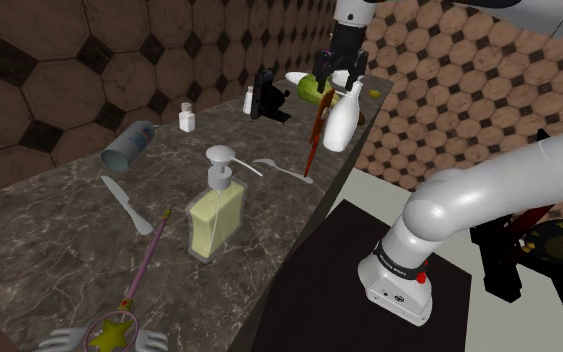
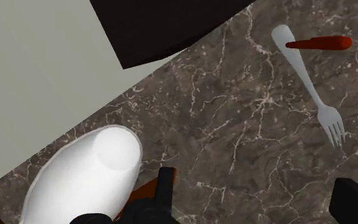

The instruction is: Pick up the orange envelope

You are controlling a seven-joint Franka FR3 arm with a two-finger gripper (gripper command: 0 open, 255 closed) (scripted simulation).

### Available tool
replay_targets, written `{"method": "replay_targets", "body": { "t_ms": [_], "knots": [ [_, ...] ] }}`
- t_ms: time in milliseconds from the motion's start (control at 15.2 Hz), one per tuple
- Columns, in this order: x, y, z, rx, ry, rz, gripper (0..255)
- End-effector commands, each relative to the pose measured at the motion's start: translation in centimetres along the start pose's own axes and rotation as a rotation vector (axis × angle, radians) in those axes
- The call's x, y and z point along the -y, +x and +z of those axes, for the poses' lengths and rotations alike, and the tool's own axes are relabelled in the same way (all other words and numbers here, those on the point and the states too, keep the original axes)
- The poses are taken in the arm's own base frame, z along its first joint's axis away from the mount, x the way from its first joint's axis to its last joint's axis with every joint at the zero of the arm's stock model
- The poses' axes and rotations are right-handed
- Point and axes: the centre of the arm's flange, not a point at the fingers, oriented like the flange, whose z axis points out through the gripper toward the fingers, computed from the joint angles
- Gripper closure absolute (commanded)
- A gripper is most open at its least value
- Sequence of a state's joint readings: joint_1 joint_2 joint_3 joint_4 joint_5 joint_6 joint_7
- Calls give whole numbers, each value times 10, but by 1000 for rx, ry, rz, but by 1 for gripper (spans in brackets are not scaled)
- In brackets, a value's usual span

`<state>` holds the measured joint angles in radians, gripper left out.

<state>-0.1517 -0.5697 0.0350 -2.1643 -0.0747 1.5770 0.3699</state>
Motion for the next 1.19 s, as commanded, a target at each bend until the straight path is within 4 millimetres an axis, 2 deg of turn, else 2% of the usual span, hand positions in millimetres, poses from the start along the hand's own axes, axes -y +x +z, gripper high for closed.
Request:
{"method": "replay_targets", "body": {
  "t_ms": [0,330,726,1122],
  "knots": [
    [-1,27,11,12,3,142,0],
    [-28,88,34,43,9,479,0],
    [-84,144,64,80,16,884,0],
    [-83,144,91,81,16,895,0]
  ]
}}
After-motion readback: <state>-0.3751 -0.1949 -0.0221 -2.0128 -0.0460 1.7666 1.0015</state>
